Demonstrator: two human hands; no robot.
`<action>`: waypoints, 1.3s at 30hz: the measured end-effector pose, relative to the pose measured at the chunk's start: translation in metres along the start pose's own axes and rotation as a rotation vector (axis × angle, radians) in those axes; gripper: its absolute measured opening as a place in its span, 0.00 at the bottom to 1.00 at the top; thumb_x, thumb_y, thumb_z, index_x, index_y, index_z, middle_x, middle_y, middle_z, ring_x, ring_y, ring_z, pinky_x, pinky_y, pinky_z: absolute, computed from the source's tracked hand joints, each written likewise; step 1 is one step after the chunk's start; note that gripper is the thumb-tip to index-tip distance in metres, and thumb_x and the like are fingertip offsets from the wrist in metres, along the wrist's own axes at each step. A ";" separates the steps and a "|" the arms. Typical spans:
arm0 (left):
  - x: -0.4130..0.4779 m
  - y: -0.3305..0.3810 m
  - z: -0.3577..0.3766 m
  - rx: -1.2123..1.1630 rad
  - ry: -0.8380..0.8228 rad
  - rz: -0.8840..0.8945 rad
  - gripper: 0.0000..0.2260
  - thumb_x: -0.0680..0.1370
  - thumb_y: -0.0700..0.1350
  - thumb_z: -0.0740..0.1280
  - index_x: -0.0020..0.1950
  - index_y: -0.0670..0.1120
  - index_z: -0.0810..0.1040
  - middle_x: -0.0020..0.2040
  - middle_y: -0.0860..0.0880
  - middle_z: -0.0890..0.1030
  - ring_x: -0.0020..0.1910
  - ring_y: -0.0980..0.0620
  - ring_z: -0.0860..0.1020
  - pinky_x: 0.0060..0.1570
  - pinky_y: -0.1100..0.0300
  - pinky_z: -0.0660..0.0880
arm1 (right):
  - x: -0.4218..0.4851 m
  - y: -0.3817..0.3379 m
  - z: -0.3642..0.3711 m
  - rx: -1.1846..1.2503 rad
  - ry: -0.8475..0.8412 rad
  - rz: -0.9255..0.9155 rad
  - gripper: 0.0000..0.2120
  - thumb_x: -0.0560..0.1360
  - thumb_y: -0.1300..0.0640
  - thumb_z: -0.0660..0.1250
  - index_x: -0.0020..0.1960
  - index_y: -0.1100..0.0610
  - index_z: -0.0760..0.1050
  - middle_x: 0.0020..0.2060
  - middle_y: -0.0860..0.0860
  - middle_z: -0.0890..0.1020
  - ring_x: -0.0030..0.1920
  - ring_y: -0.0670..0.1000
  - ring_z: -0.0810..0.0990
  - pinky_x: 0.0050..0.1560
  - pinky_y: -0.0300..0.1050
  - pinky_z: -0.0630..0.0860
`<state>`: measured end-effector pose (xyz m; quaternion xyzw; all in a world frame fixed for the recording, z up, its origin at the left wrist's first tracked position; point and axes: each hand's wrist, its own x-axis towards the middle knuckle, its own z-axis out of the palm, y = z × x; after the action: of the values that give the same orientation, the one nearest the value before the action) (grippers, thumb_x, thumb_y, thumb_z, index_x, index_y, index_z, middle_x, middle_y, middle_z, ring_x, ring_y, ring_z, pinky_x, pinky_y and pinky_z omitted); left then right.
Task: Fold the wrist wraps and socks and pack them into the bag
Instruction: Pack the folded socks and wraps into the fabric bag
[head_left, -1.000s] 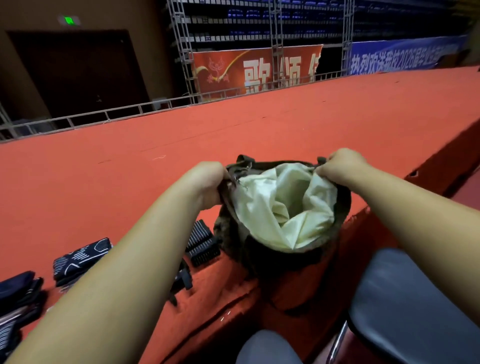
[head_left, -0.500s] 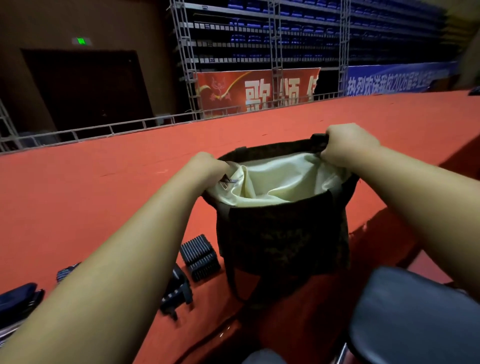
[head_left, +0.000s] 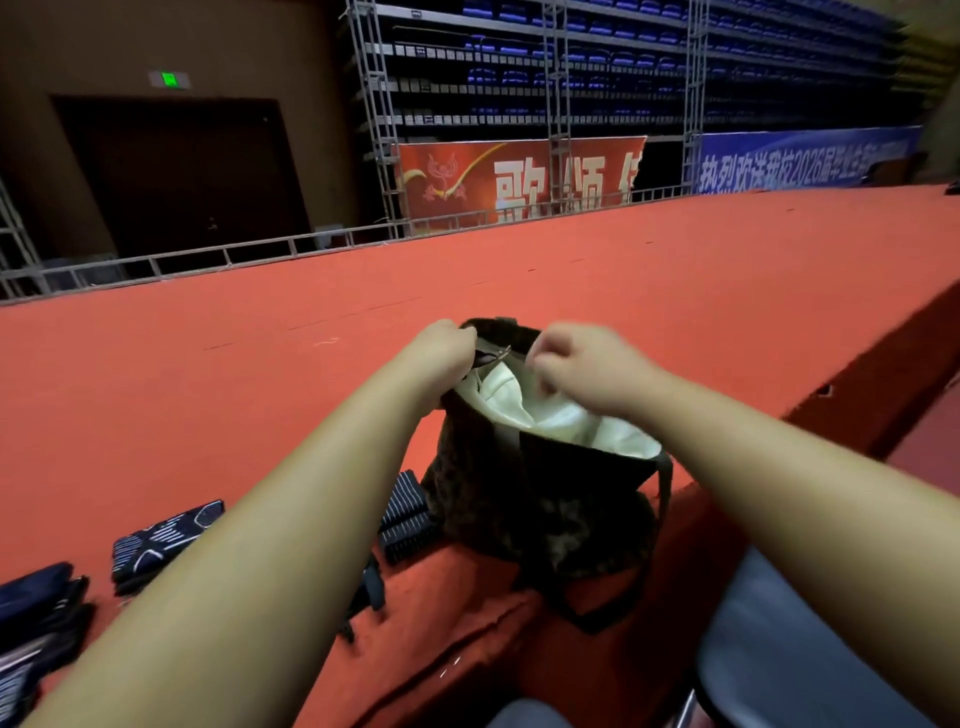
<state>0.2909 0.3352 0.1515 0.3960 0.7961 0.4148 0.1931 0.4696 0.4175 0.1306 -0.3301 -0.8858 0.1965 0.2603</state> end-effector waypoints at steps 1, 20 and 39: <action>0.000 -0.003 0.002 0.000 -0.002 0.003 0.12 0.87 0.49 0.55 0.59 0.44 0.75 0.49 0.42 0.79 0.44 0.42 0.78 0.46 0.49 0.78 | -0.006 0.001 0.020 0.024 -0.178 -0.011 0.09 0.82 0.57 0.64 0.54 0.50 0.84 0.47 0.48 0.86 0.45 0.46 0.82 0.40 0.37 0.74; 0.026 -0.025 -0.005 -0.073 0.166 0.066 0.20 0.89 0.53 0.52 0.78 0.48 0.71 0.73 0.44 0.77 0.70 0.40 0.75 0.71 0.44 0.73 | -0.061 0.004 0.042 -0.242 -0.573 0.043 0.19 0.84 0.38 0.57 0.61 0.46 0.81 0.53 0.44 0.85 0.56 0.50 0.83 0.61 0.49 0.78; 0.069 -0.023 -0.011 -0.717 -0.221 0.064 0.15 0.87 0.50 0.65 0.69 0.45 0.80 0.64 0.43 0.85 0.60 0.44 0.84 0.64 0.43 0.81 | 0.049 0.078 -0.061 -0.563 0.051 0.155 0.48 0.69 0.48 0.75 0.82 0.45 0.54 0.74 0.55 0.71 0.68 0.65 0.78 0.67 0.62 0.72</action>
<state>0.2307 0.3758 0.1408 0.3702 0.5619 0.6277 0.3913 0.5115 0.5172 0.1545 -0.4608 -0.8708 -0.0463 0.1649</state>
